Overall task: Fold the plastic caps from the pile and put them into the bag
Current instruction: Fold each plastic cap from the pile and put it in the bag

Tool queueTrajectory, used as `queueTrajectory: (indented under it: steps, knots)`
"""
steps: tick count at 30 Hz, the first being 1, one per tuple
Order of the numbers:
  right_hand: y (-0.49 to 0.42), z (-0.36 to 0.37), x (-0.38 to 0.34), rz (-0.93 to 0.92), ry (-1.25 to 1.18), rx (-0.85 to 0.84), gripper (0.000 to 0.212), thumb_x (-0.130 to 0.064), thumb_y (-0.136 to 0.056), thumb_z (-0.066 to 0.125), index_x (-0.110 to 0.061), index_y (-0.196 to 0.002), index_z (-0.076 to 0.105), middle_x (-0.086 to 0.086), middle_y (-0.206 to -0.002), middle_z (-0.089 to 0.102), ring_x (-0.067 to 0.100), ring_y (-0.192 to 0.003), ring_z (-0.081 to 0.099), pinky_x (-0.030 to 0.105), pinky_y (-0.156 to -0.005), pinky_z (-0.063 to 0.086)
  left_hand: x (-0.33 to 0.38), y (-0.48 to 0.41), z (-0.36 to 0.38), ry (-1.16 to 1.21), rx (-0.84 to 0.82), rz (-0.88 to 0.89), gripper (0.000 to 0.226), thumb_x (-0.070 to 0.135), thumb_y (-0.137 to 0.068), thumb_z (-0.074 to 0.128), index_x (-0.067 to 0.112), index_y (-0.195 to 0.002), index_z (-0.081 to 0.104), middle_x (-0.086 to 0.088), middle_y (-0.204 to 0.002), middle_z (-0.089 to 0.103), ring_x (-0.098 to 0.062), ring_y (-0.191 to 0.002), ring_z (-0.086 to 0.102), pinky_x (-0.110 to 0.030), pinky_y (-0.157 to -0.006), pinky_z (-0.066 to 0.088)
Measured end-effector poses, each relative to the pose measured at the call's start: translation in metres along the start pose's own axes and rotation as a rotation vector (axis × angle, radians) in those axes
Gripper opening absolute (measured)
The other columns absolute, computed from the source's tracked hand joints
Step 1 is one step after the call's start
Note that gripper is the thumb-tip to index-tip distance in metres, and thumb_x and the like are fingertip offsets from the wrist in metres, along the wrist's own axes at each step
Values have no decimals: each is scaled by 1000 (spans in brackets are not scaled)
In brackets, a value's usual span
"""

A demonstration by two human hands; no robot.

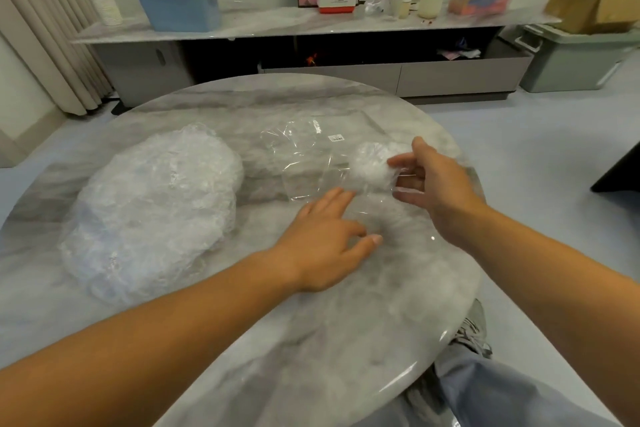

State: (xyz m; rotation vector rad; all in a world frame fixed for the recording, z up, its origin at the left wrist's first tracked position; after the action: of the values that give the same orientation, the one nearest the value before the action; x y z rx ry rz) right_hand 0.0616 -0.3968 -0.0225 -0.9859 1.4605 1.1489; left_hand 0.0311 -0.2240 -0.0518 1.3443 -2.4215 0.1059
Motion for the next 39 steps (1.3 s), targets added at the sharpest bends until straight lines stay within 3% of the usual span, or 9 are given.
queueTrajectory:
  steps: [3, 9, 14, 19, 22, 25, 31, 35, 39]
  knots:
    - [1, -1, 21, 54, 66, -29, 51, -45, -107, 39, -11, -90, 72, 1, -91, 70, 17, -86, 64, 47, -96, 53, 2, -4, 15, -68, -45, 24, 59, 63, -101, 23, 34, -124, 68, -4, -169, -10, -14, -152, -21, -36, -122, -11]
    - [4, -24, 48, 92, 70, 28, 59, -47, -107, 37, -7, -82, 71, 15, -101, 72, 24, -86, 68, 37, -78, 59, -5, -9, 26, -158, 12, -26, 72, 72, -94, 14, 30, -127, 63, -6, -167, -16, -16, -152, -23, -36, -121, -13]
    - [1, -27, 57, 79, 120, -24, 65, -51, -106, 35, -2, -86, 73, 13, -102, 73, 27, -95, 69, 35, -85, 57, -11, -15, 32, -271, -8, -108, 85, 75, -92, 8, 24, -157, 28, -8, -165, -24, -21, -151, -26, -45, -124, -9]
    - [0, -29, 62, -27, 251, -79, 70, -57, -105, 31, -9, -82, 77, 6, -95, 75, 24, -96, 69, 38, -93, 55, -16, -17, 31, -206, 6, -164, 98, 80, -86, 7, 17, -161, -6, -3, -166, -23, -16, -151, -24, -44, -125, -5]
    - [1, -28, 61, -18, 243, -139, 74, -57, -105, 26, -8, -88, 78, 5, -99, 75, 19, -100, 69, 31, -93, 53, -15, -16, 24, -99, 19, -157, 99, 81, -85, 9, 21, -159, -14, 3, -166, -22, -11, -151, -23, -46, -126, -3]
    - [1, -24, 59, 35, 209, -184, 78, -64, -102, 23, -14, -89, 81, 3, -100, 77, 19, -101, 70, 34, -98, 53, -11, -13, 17, -9, 36, -140, 97, 81, -86, 13, 24, -159, -15, 8, -166, -21, -8, -151, -20, -49, -125, -2]
    - [-5, 0, 54, 288, -12, -238, 88, -76, -96, 23, -4, -116, 69, 16, -122, 67, 32, -115, 64, 48, -104, 52, -2, -5, 15, 54, 40, -105, 95, 79, -87, 16, 26, -159, -14, 11, -166, -18, -5, -152, -16, -54, -124, 1]
    - [-8, 16, 52, 405, -277, -259, 98, -82, -91, 27, 1, -133, 55, 16, -134, 57, 30, -121, 57, 40, -99, 51, -1, 3, 20, 48, 10, -93, 92, 78, -89, 16, 26, -159, -14, 12, -166, -18, -4, -151, -17, -53, -125, 1]
    - [-15, 30, 55, 473, -603, -182, 103, -86, -85, 40, 1, -138, 50, 26, -146, 44, 37, -131, 49, 43, -111, 42, -2, 8, 23, 35, -1, -90, 93, 79, -86, 13, 26, -159, -11, 12, -167, -17, -4, -151, -17, -53, -125, -1]
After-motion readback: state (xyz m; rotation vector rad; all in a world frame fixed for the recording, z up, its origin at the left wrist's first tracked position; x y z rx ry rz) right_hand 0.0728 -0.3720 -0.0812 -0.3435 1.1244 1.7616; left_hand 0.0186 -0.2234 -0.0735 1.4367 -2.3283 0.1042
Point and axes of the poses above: each hand's wrist, its own y-axis away from the middle knuckle, its own z-axis out of the palm, x = y × z, the point moved 5 cm from there along -y, towards the middle knuckle
